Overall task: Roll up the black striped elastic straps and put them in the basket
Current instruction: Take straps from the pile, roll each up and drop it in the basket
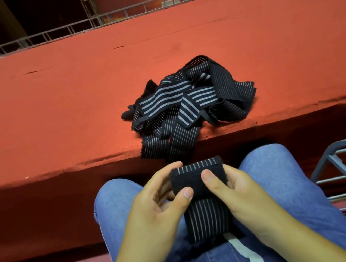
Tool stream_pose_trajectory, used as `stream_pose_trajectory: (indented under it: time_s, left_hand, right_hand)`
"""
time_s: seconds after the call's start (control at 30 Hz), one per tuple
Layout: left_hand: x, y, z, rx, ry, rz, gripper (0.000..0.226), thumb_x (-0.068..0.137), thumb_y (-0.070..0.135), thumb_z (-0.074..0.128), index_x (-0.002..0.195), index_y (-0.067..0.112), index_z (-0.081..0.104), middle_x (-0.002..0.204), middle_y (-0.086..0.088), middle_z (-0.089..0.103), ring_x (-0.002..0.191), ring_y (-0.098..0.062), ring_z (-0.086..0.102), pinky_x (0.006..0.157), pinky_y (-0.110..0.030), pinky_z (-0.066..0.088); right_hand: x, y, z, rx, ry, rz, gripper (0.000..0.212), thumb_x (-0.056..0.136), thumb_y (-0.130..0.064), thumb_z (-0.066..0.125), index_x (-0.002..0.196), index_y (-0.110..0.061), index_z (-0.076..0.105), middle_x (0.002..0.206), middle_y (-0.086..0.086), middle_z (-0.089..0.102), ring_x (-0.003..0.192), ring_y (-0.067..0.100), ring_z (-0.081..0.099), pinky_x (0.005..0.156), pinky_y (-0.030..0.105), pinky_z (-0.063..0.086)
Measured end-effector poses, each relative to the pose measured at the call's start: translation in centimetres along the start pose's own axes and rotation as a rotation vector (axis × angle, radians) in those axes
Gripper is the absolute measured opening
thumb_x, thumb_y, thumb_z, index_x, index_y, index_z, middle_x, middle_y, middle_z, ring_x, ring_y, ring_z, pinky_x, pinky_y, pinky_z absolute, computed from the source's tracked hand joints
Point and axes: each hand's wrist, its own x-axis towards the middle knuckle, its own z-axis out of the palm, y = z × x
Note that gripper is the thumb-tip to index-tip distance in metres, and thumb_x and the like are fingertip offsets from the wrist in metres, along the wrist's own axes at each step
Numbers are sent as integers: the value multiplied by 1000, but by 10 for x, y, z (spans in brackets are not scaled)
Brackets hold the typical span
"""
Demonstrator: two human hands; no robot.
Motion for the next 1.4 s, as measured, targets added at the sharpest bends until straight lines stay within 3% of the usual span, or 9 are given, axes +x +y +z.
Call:
stream_pose_trajectory:
  time_s: [0.23,0.4,0.53,0.67,0.8,0.87,1.1,1.23,1.4]
  left_hand:
    - [3,8,-3,-13,89,74,48,90,-4,70,120,34,70,111,7,76,111,-8,70,93,-20,55]
    - [3,6,1,18,69,106,49,88,-10,70,116,30,72,112,11,76,111,-6,69,94,-17,53]
    - [2,6,1,12,34,100,49,88,-12,68,114,30,74,120,14,74,117,-3,66,100,-19,51]
    - [2,3,-1,-3,-20,79,52,89,-14,67,108,33,74,131,17,69,124,-3,63,103,-21,50]
    - [2,0,-3,-5,-68,44,33,90,21,77,114,42,70,129,14,69,123,-7,64,99,-21,52]
    - [2,-2,-3,-11,-41,15,34,86,35,74,118,45,67,123,8,72,120,-12,66,98,-25,54]
    - [2,-2,-2,-55,32,-12,41,87,24,72,126,34,64,114,10,75,114,-9,69,94,-18,53]
    - [1,-1,-1,-38,2,-12,46,91,9,72,129,33,62,115,9,75,115,-9,69,93,-16,52]
    - [3,-4,-1,-83,-11,-57,48,85,19,78,129,30,62,115,7,76,113,-9,70,92,-18,53]
  right_hand:
    - [-1,-1,-1,15,-63,141,76,73,-89,63,105,-23,79,95,5,79,92,18,75,86,39,58]
    - [0,1,-3,127,-70,150,91,61,-94,67,112,-20,79,97,9,75,90,22,70,86,46,53]
    - [0,-1,-3,173,-85,147,84,64,-90,69,115,-25,79,113,22,76,98,25,73,97,55,55]
    - [3,5,-4,227,-27,164,58,74,-64,69,113,-22,79,115,21,76,111,36,73,106,69,49]
    - [4,9,-8,194,-22,132,49,75,-52,65,111,-22,77,115,17,76,117,42,69,106,70,47]
    - [4,10,-8,163,-31,117,47,73,-49,65,111,-23,77,113,16,77,116,41,69,107,69,47]
    - [2,9,-5,147,-78,105,33,89,-34,69,120,-26,75,121,9,77,119,29,71,108,56,51]
    - [0,4,-4,94,-32,59,34,94,-43,73,117,-18,75,114,9,79,110,26,75,95,42,60]
    - [-1,2,-5,41,-39,-3,34,90,-37,68,117,-17,73,112,6,79,105,22,76,85,32,61]
